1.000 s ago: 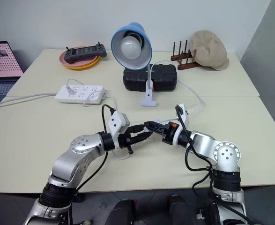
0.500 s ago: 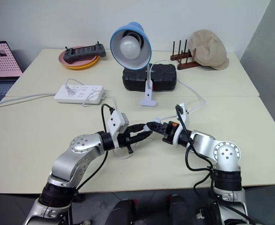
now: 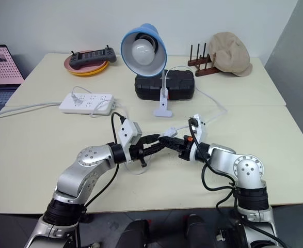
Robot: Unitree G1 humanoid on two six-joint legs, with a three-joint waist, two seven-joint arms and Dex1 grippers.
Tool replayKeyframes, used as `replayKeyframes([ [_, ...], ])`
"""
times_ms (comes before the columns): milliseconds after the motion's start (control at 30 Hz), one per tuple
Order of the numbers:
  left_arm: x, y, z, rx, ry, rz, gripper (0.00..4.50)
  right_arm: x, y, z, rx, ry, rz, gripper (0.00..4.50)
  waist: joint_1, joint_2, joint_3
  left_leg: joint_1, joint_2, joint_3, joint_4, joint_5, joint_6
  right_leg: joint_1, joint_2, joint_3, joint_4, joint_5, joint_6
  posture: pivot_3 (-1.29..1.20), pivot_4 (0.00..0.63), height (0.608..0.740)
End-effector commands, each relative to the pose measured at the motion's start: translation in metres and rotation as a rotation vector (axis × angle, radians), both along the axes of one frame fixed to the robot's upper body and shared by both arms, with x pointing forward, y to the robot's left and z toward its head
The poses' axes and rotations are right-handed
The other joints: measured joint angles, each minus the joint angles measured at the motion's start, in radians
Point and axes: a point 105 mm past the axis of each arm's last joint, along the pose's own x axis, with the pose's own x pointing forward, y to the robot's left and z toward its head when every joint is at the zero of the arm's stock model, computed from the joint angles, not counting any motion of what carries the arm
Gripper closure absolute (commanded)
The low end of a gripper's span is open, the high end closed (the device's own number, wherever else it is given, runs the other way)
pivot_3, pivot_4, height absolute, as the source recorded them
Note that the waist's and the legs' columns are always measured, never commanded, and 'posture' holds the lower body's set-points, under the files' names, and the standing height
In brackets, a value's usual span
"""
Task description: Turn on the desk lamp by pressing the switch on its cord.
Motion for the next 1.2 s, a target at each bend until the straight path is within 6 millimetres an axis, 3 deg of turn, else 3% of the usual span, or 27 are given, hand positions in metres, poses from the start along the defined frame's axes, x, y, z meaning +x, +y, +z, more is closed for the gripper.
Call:
replayKeyframes([
  [33, -0.0015, -0.0014, 0.0118, -0.019, -0.044, -0.013, 3.39, -0.0031, 0.0018, 0.0078, 0.009, -0.042, 0.007, 1.04, 0.0, 0.0, 0.0, 0.0, 0.0, 0.0, 0.0, 0.0, 0.0, 0.0, 0.0, 0.0, 0.0, 0.0, 0.0, 0.0, 0.15, 0.74],
  [67, -0.0016, -0.0012, 0.0118, -0.019, -0.044, -0.012, 3.39, -0.0018, 0.0015, 0.0102, 0.044, -0.026, -0.003, 0.82, 0.0, 0.0, 0.0, 0.0, 0.0, 0.0, 0.0, 0.0, 0.0, 0.0, 0.0, 0.0, 0.0, 0.0, 0.0, 0.0, 0.15, 0.74],
  [200, -0.0013, -0.001, 0.012, -0.018, -0.044, -0.012, 3.39, 0.0013, 0.0008, 0.0161, 0.127, 0.017, -0.019, 0.82, -0.002, 0.0, 0.0, 0.0, 0.0, 0.0, 0.0, 0.0, 0.0, 0.0, 0.0, 0.0, 0.0, 0.0, 0.0, 0.0, 0.15, 0.74],
  [600, 0.0, -0.0005, 0.0136, -0.018, -0.052, -0.009, 3.39, 0.0048, -0.0001, 0.0162, 0.144, 0.049, -0.041, 0.82, -0.002, 0.0, 0.0, -0.001, 0.0, 0.0, -0.001, 0.0, 0.0, -0.001, 0.0, 0.0, 0.0, 0.0, 0.0, 0.0, 0.15, 0.74],
  [733, 0.0006, -0.001, 0.0137, -0.017, -0.054, -0.007, 3.39, 0.0051, -0.0014, 0.0157, 0.138, 0.041, -0.047, 1.55, -0.002, 0.0, 0.0, -0.001, 0.0, 0.0, -0.001, 0.0, 0.0, -0.001, 0.0, 0.0, 0.0, 0.0, 0.0, 0.0, 0.15, 0.74],
  [967, 0.001, 0.0007, 0.0137, -0.017, -0.055, -0.001, 3.39, 0.0059, -0.003, 0.0128, 0.109, 0.029, -0.059, 3.42, -0.002, 0.0, 0.0, -0.001, 0.0, 0.0, -0.001, 0.0, 0.0, -0.001, 0.0, 0.0, 0.0, 0.0, 0.0, 0.0, 0.15, 0.74],
  [1067, 0.0007, 0.0001, 0.0138, -0.019, -0.055, -0.002, 3.39, 0.0058, -0.0027, 0.0123, 0.104, 0.027, -0.059, 3.91, -0.002, 0.0, 0.0, -0.001, 0.0, 0.0, -0.001, 0.0, 0.0, -0.001, 0.0, 0.0, 0.0, 0.0, 0.0, 0.0, 0.15, 0.74],
  [1200, 0.0018, 0.0007, 0.0141, -0.019, -0.056, 0.0, 3.39, 0.0051, -0.002, 0.0116, 0.095, 0.021, -0.057, 3.92, -0.002, 0.0, 0.0, -0.001, 0.0, 0.0, -0.001, 0.0, 0.0, -0.002, 0.0, 0.0, 0.0, 0.0, 0.0, 0.0, 0.15, 0.74],
])
